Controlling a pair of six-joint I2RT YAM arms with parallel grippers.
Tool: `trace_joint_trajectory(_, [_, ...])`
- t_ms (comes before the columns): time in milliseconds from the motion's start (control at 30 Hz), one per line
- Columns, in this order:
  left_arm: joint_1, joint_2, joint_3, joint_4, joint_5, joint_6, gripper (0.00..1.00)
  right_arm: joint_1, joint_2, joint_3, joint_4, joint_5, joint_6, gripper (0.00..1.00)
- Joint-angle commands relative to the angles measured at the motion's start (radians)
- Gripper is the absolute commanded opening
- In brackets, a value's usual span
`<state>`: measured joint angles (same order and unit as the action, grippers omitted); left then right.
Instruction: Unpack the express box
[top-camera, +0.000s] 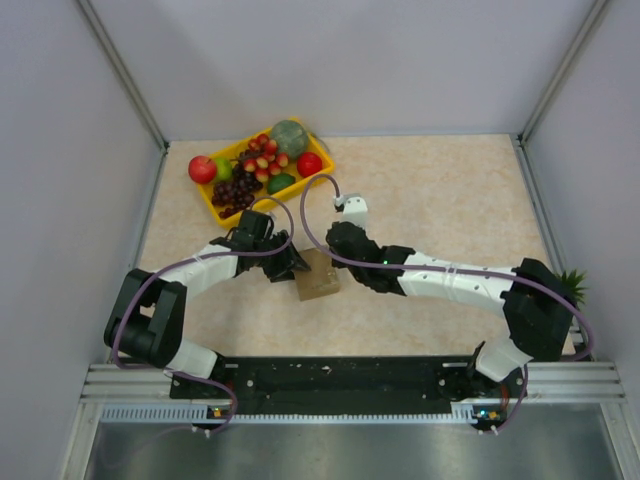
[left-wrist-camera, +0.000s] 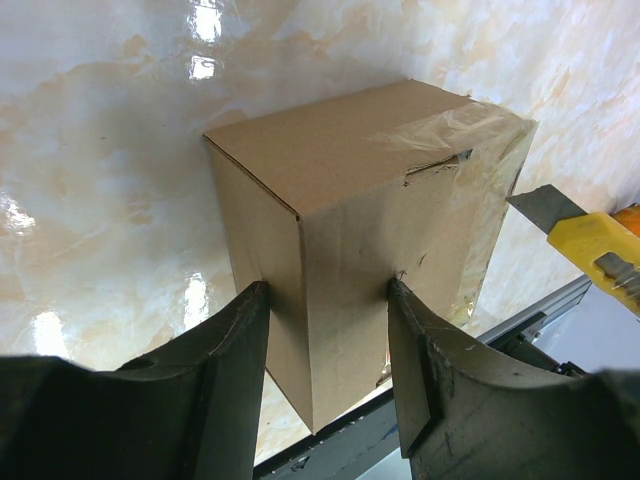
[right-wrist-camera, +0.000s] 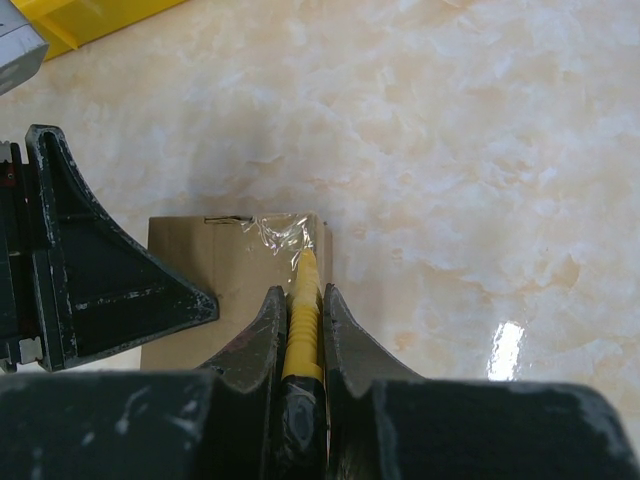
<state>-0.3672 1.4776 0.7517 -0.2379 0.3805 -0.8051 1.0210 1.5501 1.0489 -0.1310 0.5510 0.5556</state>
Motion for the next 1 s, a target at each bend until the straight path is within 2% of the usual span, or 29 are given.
trace_joint_trajectory(0, [-0.004,0.05,-0.025,-0.077,-0.08,0.032,0.35,0.017,0.022,0.046,-0.012,-0.016,0.02,0.0])
trace_joint_trajectory(567, [-0.003,0.052,-0.031,-0.08,-0.081,0.032,0.35,0.017,-0.045,0.065,-0.019,0.029,-0.008,0.0])
trace_joint_trajectory(967, [-0.003,0.053,-0.031,-0.08,-0.08,0.03,0.35,0.017,-0.001,0.06,-0.016,0.007,-0.008,0.0])
